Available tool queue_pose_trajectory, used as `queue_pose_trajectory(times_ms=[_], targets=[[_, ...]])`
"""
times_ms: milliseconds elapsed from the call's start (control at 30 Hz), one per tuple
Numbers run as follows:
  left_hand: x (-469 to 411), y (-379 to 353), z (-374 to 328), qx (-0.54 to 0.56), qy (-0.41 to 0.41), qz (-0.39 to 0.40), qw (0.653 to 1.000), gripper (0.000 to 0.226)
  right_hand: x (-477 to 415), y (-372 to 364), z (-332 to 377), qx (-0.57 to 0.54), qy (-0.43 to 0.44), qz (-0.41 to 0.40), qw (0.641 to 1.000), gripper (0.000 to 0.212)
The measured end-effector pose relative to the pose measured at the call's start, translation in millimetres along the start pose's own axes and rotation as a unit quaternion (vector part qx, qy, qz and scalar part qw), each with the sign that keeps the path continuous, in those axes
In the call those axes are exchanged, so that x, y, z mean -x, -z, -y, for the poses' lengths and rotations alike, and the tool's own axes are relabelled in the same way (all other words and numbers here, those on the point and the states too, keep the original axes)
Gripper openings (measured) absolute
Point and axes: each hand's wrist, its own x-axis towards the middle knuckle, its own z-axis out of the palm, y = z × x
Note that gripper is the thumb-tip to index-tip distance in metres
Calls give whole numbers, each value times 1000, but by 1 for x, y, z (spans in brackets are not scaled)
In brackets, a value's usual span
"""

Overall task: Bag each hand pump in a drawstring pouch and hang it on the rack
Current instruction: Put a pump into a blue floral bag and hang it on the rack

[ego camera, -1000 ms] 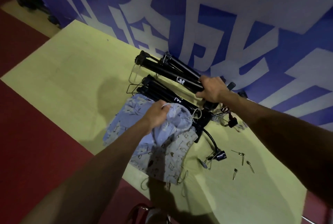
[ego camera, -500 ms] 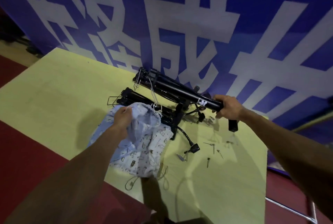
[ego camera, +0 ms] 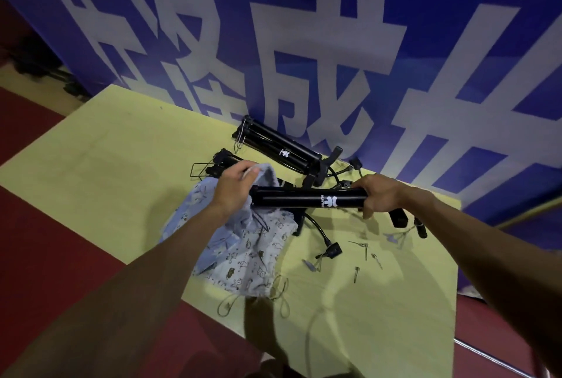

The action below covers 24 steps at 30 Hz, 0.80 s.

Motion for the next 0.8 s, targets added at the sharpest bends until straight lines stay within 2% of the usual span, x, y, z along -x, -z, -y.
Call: queue_pose_trajectory(times_ms=[67,167,333,400,500,600,700,800], targets=[[5,-3,-3,-19,-28,52,998,23,-6,0,11,-14,10,6,1000,28],[10,-14,-5,15,-39,93,995,20,-14,-2,29,-70,22,26,997,20],[17,-42,-27,58,-11,147,987,12,-26,-6,67,-141,44,46,988,17],[20,-53,-41,97,-10,154,983,11,-31,-9,84,-148,66,41,986,13],[22,-53,-44,133,13,108,985,10,-39,-14,97,-187,72,38,979,11],[20,-38,-27,176,47,55,982,14,-43,-25,90,-174,82,64,979,28],[21,-31,-16,170,63,46,982,23,-42,-42,80,-141,107,76,981,52],[23,-37,-14,163,62,53,983,22,-38,-57,73,-123,129,36,983,58]])
